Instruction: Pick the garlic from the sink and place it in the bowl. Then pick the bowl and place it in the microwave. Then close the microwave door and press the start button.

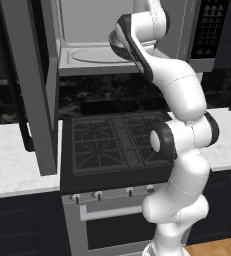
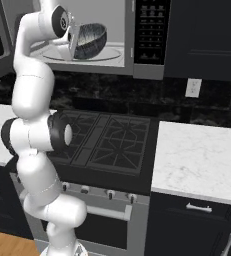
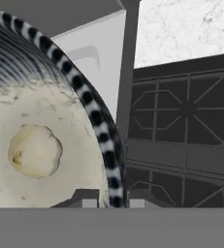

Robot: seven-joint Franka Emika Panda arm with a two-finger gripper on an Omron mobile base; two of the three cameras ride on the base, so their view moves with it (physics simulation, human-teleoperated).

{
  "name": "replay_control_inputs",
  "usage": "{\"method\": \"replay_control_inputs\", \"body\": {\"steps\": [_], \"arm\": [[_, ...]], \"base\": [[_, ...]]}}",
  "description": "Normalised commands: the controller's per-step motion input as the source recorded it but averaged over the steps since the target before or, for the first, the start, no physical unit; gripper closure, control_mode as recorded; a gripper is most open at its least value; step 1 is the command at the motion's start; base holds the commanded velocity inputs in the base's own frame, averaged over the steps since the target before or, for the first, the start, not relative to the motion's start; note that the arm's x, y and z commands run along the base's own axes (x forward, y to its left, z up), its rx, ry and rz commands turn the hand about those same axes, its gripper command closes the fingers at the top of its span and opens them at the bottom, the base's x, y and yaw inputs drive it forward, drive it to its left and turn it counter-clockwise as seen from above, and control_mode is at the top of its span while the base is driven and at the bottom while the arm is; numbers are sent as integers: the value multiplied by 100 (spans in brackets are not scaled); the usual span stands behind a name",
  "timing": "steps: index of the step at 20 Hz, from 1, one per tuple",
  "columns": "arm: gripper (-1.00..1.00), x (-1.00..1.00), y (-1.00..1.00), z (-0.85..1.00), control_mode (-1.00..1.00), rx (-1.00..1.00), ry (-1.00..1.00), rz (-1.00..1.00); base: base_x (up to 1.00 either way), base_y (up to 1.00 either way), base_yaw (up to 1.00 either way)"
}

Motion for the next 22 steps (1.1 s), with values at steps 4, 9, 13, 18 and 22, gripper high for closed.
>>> {"method": "replay_control_inputs", "body": {"steps": [4,9,13,18,22], "arm": [[100,58,22,-46,-100,0,0,5],[-100,52,13,-34,-100,0,-1,10],[-100,-34,0,0,-100,2,-17,9],[-100,-94,-6,-12,-100,1,-29,10],[-100,-100,0,-32,-100,0,-18,9]], "base": [[0,0,0],[0,0,0],[0,0,0],[0,0,0],[0,0,0]]}}
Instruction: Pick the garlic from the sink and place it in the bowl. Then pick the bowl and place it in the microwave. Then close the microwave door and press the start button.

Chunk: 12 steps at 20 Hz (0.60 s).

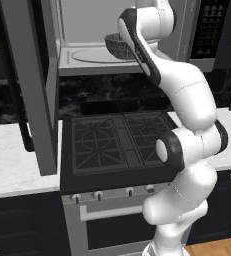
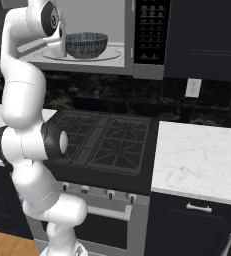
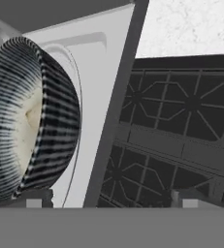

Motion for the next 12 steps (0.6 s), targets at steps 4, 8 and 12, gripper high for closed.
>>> {"method": "replay_control_inputs", "body": {"steps": [4,8,12], "arm": [[-100,-100,0,-53,-100,0,-1,8],[-100,-100,0,-94,-100,-6,3,14],[-100,-100,38,-100,-100,-21,8,13]], "base": [[0,0,0],[0,0,0],[0,0,0]]}}
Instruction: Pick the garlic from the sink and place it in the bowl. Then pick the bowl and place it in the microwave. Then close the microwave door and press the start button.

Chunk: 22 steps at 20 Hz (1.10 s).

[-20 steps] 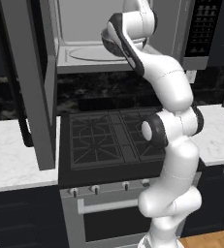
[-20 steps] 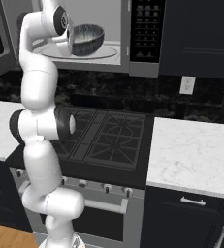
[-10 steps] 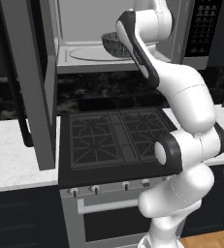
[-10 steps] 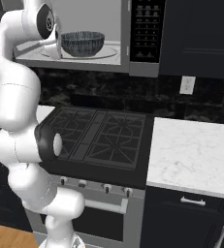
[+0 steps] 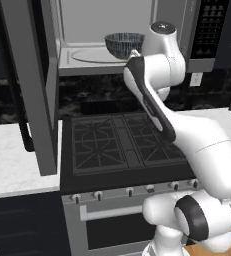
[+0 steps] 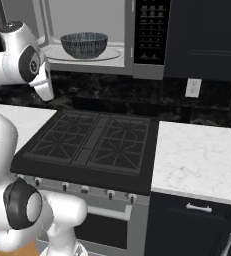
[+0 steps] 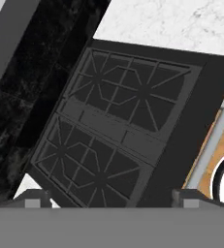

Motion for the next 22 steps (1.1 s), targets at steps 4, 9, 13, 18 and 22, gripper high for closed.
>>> {"method": "replay_control_inputs", "body": {"steps": [4,9,13,18,22], "arm": [[-100,-100,57,-100,-100,-17,-2,17],[-100,-84,86,-93,-100,-7,-19,11],[-100,-87,61,-93,-100,-6,-11,2],[-100,-68,78,-35,-100,-4,-20,0],[-100,-45,100,-21,-100,-6,-20,0]], "base": [[0,0,0],[0,0,0],[0,0,0],[0,0,0],[0,0,0]]}}
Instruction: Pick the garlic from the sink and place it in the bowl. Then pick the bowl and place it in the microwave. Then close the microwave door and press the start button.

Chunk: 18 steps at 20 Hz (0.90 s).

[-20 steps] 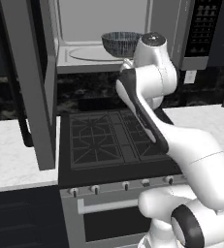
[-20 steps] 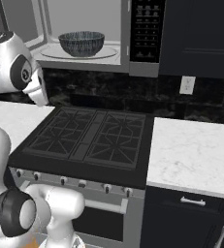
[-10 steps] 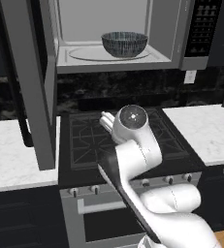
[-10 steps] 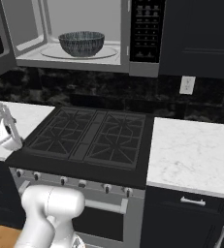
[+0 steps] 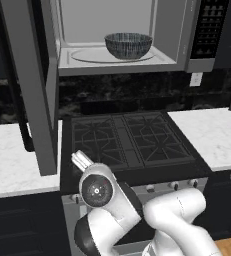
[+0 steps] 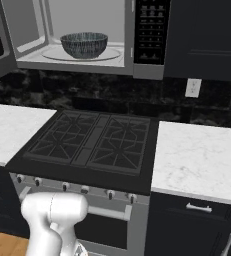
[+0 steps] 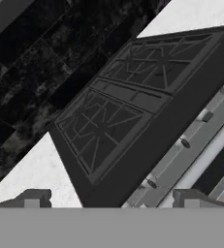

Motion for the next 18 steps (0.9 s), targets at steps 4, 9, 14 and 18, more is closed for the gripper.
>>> {"method": "replay_control_inputs", "body": {"steps": [4,9,14,18], "arm": [[-100,-40,100,-10,-100,-5,-23,0],[-100,-7,100,57,-100,-2,-23,-1],[-100,0,87,73,-100,-2,-20,-6],[-100,0,2,63,-100,1,-12,-6]], "base": [[0,0,0],[0,0,0],[0,0,0],[0,0,0]]}}
